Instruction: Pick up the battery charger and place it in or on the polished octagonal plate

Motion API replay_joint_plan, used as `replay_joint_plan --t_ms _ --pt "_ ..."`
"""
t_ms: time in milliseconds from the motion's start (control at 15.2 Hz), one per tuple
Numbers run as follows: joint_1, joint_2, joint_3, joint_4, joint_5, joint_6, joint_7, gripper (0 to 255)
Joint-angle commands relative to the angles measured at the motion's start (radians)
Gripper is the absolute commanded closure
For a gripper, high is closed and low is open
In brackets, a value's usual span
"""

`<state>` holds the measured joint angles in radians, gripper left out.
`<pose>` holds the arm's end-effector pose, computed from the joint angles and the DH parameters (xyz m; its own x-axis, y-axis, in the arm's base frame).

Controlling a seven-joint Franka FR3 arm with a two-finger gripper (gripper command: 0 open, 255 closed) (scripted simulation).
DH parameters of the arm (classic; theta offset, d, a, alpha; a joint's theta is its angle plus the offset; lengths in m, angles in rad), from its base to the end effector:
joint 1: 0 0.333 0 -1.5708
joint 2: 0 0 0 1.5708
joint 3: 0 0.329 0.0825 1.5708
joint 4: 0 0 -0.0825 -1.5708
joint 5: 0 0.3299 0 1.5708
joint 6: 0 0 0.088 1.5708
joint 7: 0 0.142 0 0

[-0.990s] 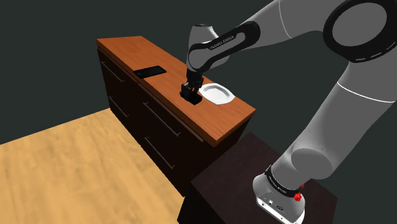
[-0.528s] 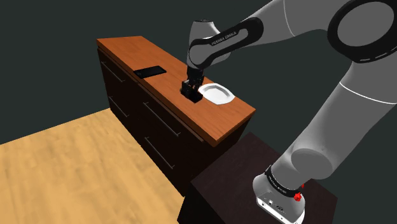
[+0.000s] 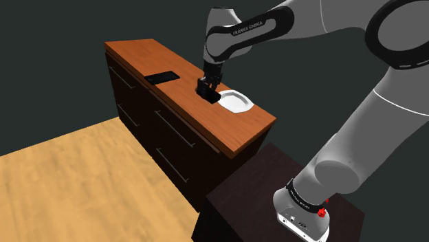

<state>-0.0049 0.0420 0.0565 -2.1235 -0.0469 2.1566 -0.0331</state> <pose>0.5020 0.0225 0.3991 0.9938 0.1103 -0.0105 0.1107 -0.9932 0.0361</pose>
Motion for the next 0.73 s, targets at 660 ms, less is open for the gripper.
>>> replay_joint_plan --t_ms 660 --pt "-0.068 -0.112 -0.072 -0.048 0.002 -0.059 -0.144 255"
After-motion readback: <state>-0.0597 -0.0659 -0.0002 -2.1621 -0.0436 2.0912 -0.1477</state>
